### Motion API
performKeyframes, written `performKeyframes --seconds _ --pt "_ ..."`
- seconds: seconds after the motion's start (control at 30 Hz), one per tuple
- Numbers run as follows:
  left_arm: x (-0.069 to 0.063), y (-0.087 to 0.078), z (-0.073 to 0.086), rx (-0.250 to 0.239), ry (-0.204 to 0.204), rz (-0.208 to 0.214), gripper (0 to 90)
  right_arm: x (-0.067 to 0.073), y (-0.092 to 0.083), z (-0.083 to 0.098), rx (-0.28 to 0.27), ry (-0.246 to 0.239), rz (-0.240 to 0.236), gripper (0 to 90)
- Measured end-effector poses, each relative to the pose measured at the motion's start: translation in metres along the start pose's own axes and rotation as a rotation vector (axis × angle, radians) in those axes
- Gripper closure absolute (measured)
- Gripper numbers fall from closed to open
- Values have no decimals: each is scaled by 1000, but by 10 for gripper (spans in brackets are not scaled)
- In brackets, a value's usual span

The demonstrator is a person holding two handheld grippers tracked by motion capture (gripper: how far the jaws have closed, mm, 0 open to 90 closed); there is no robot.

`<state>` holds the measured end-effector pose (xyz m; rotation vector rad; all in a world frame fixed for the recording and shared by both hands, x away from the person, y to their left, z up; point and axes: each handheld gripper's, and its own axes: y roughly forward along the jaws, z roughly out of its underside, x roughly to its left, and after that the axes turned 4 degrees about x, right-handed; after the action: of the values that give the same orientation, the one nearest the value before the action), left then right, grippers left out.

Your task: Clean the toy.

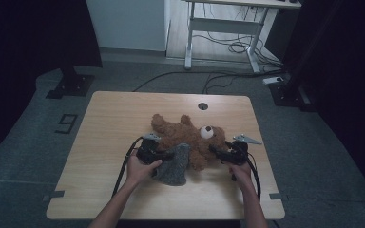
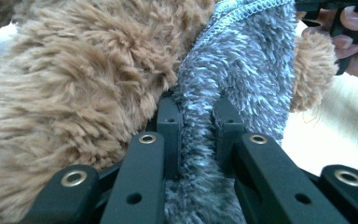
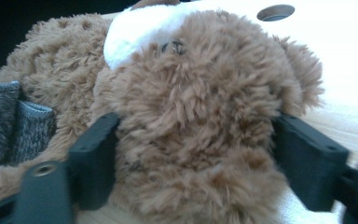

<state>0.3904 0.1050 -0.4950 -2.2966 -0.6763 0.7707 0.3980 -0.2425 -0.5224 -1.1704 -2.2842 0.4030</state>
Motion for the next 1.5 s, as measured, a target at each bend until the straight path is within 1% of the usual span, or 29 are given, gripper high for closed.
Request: performKeyframes --seconds 0.03,0.07,0.13,0.17,0.33,0.37,0.47,0.5,0.53,0.57,0.6,0.67,0.7,0.73,0.77,0.83,0.87,0.9,1.0,1.03,1.07,1.1,1.13,1.17,1.27,1.3,1.33,1.37,1.5 --pt "1 1 1 -2 -7 7 765 -1 1 2 2 14 -11 290" --pt "1 1 1 -2 -7 7 765 -1 1 2 2 14 -11 290" --pt "1 0 2 -5 -11 12 765 -1 1 3 3 21 -15 382" --pt "0 -1 2 -12 -8 9 767 0 1 3 9 4 -5 456" --pt "-9 -7 0 -46 24 7 775 3 0 7 14 -18 12 544" --pt "-14 -12 -5 -75 36 12 778 4 0 9 8 -39 18 566" --pt "-21 -16 -15 -107 52 30 781 6 -1 12 0 -64 23 582" --pt "-25 -17 -21 -122 67 34 781 7 -2 13 1 -76 25 587" --pt "-37 -15 -35 -134 102 37 783 8 -4 16 2 -100 22 589" --pt "-44 -12 -44 -129 121 37 783 8 -5 17 0 -108 20 590" --pt "-44 -12 -44 -129 121 37 783 8 -5 17 0 -108 20 590" --pt "-58 -2 -60 -120 159 36 783 8 -7 20 -2 -110 14 589" --pt "-70 13 -75 -113 183 34 782 8 -8 22 -9 -113 10 589" --pt "-70 13 -75 -113 183 34 781 9 -8 23 -13 -111 11 589" --pt "-79 32 -86 -91 191 39 781 9 -8 24 -10 -114 12 588" --pt "-84 52 -92 -52 210 -10 780 10 -9 24 -13 -117 15 588" --pt "-84 52 -92 -52 210 -10 780 10 -9 24 -13 -117 15 588" --pt "-79 66 -91 -33 179 8 780 9 -9 25 -9 -122 20 588" --pt "-74 65 -87 -62 151 17 781 7 -9 26 -7 -113 20 589" --pt "-68 59 -81 -75 145 -5 783 6 -9 27 -15 -113 7 589" --pt "-68 59 -81 -75 145 -5 784 6 -9 27 -15 -113 7 589" --pt "-62 53 -76 -69 137 -66 785 6 -9 27 -16 -117 6 589" --pt "-62 53 -76 -69 137 -66 785 6 -9 27 -16 -117 6 589" --pt "-58 50 -73 -63 140 -95 786 6 -10 27 -13 -116 0 589" --pt "-45 38 -64 -62 109 -112 788 6 -10 27 -10 -119 -1 589" --pt "-42 29 -60 -68 112 -127 788 7 -10 28 -11 -120 2 589" --pt "-42 29 -60 -68 112 -127 789 7 -10 28 -11 -120 2 589" --pt "-39 20 -56 -77 117 -153 788 7 -11 28 -10 -119 2 588" --pt "-32 6 -51 -90 102 -174 787 7 -11 29 -11 -117 1 588"
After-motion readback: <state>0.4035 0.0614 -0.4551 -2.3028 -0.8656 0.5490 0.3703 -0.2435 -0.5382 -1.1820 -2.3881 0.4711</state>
